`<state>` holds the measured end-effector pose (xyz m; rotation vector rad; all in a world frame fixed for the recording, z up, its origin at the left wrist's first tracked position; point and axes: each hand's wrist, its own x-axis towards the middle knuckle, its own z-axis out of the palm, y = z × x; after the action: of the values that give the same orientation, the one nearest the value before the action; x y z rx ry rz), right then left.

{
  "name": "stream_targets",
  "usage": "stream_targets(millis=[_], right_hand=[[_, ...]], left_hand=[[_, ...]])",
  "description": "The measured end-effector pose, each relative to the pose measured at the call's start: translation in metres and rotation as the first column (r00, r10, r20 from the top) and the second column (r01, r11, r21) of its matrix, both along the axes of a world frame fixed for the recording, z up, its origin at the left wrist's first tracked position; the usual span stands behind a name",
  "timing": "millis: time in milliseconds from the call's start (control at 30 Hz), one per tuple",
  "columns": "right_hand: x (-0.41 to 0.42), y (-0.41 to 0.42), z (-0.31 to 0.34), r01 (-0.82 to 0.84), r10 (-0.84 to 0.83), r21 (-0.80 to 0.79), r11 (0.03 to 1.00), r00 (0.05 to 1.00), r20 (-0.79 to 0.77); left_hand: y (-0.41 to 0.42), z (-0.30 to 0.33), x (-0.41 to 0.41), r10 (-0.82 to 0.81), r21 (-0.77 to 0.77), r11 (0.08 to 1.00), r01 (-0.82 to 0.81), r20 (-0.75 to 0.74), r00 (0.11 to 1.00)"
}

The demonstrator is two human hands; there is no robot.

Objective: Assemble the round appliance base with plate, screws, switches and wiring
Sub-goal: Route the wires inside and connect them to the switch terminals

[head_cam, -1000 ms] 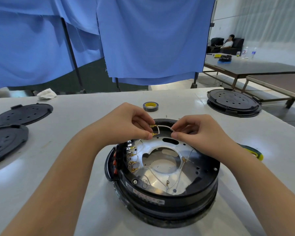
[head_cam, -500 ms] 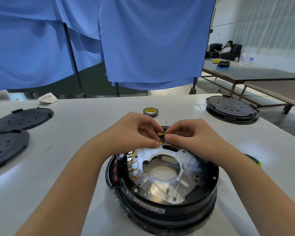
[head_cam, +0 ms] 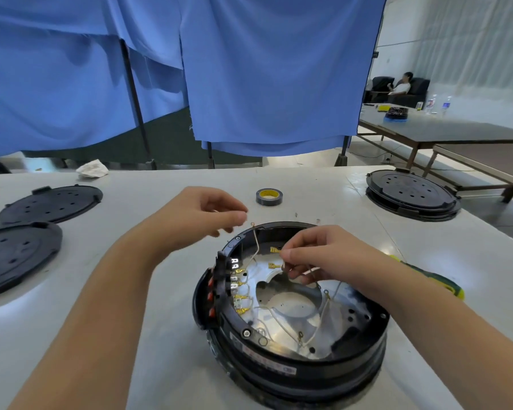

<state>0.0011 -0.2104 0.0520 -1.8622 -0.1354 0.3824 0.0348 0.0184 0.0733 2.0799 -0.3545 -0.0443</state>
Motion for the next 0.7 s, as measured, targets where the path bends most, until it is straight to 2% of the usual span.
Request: stream_targets(millis=[100,233,433,700], right_hand=[[-0.003,0.007,-0.001,-0.058,0.056,-0.043,0.997,0.998,-0.038],[-0.001,0.020,0.002,-0.104,0.100,-0.126,0.986,0.994,-0.040],[0.004,0.040,-0.002,-0.075,0.068,-0.164,0.984,0.997,-0.047],[0.008,0.046,-0.011,-0.036,0.027,-0.135,0.990,0.997,-0.071]], left_hand=[[0.018,-0.001,0.004,0.033,0.136,0.990,-0.025,-0.061,0.998],[0.026,-0.007,0.002,-0.004,0.358,0.927,0.116,-0.300,0.954],[0.026,-0.013,0.005,0.000,0.336,0.928,0.159,-0.428,0.904],[0.019,-0.010,0.001,0.025,0.324,0.936,0.134,-0.443,0.896]])
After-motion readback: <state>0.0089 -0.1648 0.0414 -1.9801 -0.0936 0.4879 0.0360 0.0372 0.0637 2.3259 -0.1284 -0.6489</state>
